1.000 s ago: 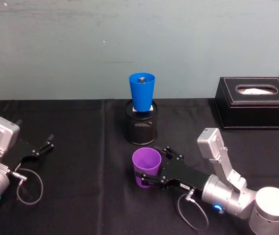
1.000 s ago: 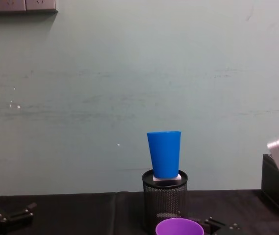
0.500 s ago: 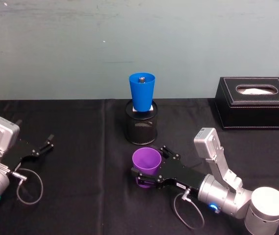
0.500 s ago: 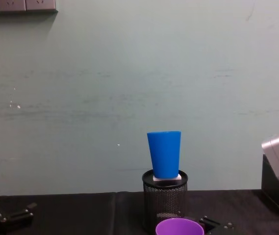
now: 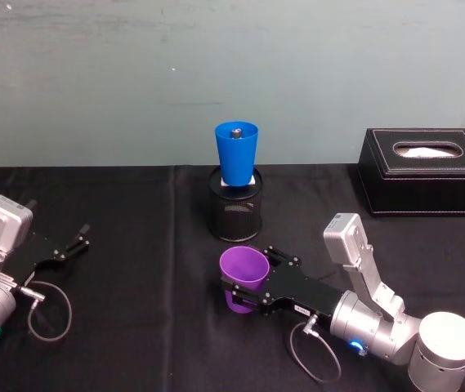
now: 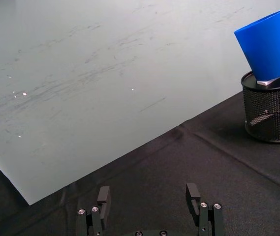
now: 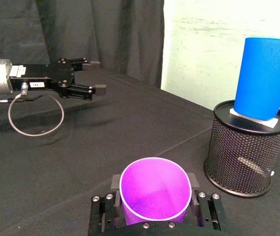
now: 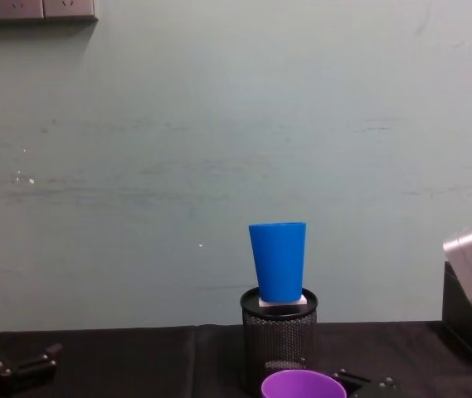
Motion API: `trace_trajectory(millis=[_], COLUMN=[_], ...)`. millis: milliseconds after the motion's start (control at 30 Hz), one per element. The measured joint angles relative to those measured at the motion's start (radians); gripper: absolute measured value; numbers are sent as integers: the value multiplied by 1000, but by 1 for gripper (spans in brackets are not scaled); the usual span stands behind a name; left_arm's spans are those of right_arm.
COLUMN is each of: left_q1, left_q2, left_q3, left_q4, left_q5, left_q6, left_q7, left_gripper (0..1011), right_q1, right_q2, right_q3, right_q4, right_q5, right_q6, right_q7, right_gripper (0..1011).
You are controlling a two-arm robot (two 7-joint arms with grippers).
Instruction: Pick up one cup with a gripper and tap it against the other cup.
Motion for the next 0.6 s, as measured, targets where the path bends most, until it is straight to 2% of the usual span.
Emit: trace_trajectory(millis=[300,433,600], left_q1=[0,0,0], left_q2=[0,0,0], left_q3=[0,0,0], left_q4=[0,0,0], left_q5=[0,0,0], left_q6=[0,0,0], left_q7=[0,0,0], left_gripper=[1000,1000,1000], right_q1=[-2,-3,2], right_q2=[7,31,65], right_q3=[-1,-3,2], right_q4=[-14,-81,-179], right_q5=[-4,-12,13], right_q6=[9,56,133], right_q7=[-1,-1,14], right_gripper=[739,733,733])
